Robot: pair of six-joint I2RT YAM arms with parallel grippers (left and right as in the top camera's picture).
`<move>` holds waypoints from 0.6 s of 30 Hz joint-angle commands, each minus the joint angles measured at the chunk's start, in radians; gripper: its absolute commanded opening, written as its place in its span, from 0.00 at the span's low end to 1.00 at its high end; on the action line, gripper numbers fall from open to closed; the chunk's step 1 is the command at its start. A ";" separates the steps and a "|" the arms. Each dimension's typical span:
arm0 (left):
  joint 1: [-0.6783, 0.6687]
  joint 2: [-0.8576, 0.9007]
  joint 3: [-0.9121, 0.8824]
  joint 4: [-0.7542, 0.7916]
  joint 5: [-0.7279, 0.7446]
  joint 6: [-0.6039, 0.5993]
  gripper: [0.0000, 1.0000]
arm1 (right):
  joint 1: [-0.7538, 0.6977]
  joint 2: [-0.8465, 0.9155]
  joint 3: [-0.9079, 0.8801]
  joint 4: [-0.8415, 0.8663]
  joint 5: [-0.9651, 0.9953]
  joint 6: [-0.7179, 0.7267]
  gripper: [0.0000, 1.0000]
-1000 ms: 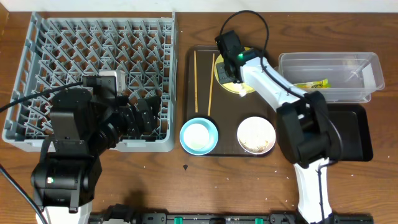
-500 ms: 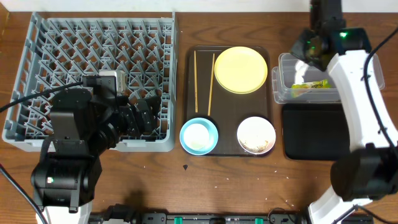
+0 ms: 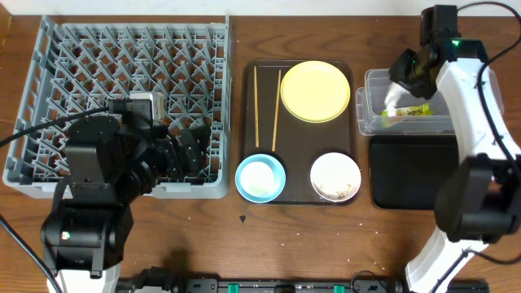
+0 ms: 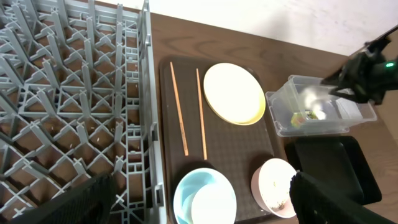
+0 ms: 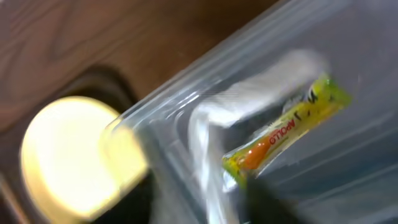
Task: Sort waste into correct bins and load items into the dishwasher
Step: 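Drop the tissue into the clear plastic bin with the right gripper, then grasp the pink bowl of rice with the right gripper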
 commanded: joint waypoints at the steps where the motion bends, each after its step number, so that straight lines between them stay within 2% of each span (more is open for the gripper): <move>1: -0.003 -0.001 0.027 0.000 0.010 0.006 0.90 | 0.015 -0.155 0.016 -0.022 -0.055 -0.166 0.85; 5: -0.003 -0.001 0.027 0.000 0.010 0.006 0.91 | 0.051 -0.257 0.016 -0.076 -0.084 -0.225 0.85; 9: -0.003 -0.001 0.027 0.000 0.010 0.006 0.91 | 0.117 -0.329 0.016 -0.141 -0.112 -0.240 0.81; 14: -0.003 -0.001 0.027 0.000 0.010 0.006 0.90 | 0.209 -0.342 0.014 -0.195 -0.101 -0.240 0.76; 18: -0.003 -0.001 0.027 0.000 0.010 0.006 0.91 | 0.232 -0.322 0.010 -0.202 0.000 -0.226 0.70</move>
